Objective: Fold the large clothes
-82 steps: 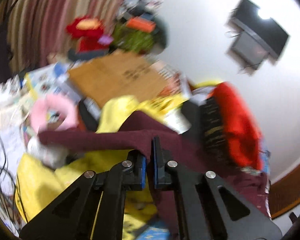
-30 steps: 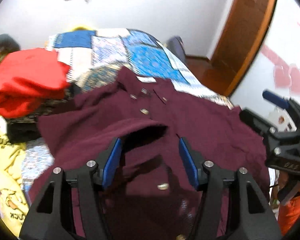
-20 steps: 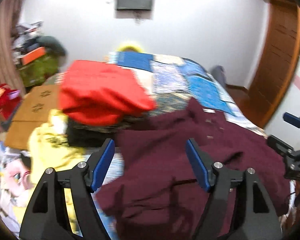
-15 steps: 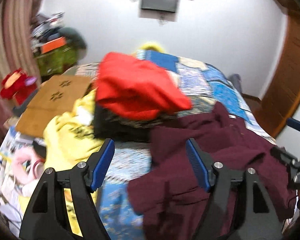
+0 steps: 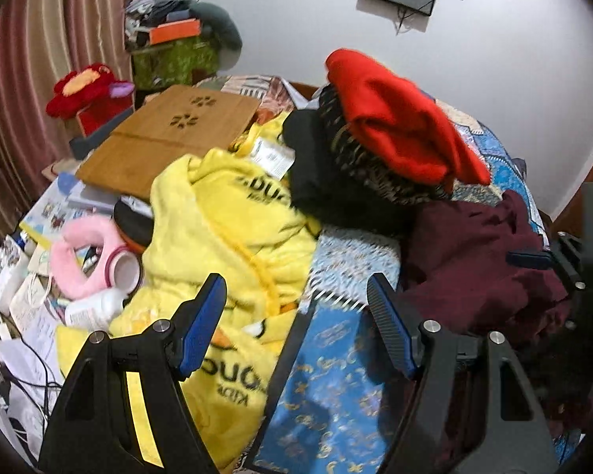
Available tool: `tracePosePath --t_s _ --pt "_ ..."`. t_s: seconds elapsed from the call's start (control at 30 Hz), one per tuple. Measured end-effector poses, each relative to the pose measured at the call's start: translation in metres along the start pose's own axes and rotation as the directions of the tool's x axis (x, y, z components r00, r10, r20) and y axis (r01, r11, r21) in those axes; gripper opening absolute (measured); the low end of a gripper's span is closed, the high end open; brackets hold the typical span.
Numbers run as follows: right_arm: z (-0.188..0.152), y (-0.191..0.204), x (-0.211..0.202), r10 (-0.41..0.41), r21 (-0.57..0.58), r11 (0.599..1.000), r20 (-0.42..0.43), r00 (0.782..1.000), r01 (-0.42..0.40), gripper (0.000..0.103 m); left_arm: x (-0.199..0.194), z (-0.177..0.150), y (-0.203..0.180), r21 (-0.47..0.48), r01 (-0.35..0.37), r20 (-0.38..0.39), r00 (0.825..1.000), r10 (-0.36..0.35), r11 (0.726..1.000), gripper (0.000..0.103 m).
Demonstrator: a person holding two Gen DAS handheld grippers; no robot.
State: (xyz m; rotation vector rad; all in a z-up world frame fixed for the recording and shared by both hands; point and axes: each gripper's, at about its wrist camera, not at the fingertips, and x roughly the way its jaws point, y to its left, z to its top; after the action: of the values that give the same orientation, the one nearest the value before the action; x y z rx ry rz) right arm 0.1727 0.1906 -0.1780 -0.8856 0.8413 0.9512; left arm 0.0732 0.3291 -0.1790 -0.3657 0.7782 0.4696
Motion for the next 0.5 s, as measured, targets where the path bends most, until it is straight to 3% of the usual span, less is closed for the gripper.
tracePosePath --t_s 0.1,0.2,0.37,0.5 --pt "0.000 -0.007 0.018 -0.014 0.045 0.999 -0.048 0.999 0.016 0.085 0.009 -0.009 0.007 -0.014 0.003 -0.026 1.000 -0.004 1.000 0.072" --pt "-0.002 -0.014 0.027 0.041 0.089 0.995 -0.078 0.996 -0.034 0.068 0.018 -0.016 0.010 -0.021 0.011 -0.058 0.998 -0.012 1.000 0.073" --pt "-0.009 -0.023 0.019 0.045 0.116 0.993 -0.070 0.997 -0.037 0.016 0.030 -0.022 0.003 -0.007 0.018 -0.087 0.996 -0.019 1.000 0.072" --pt "-0.016 -0.044 -0.013 0.050 0.189 0.980 0.027 0.998 -0.054 0.011 0.035 -0.023 -0.011 0.025 0.042 -0.105 0.994 -0.039 0.999 0.072"
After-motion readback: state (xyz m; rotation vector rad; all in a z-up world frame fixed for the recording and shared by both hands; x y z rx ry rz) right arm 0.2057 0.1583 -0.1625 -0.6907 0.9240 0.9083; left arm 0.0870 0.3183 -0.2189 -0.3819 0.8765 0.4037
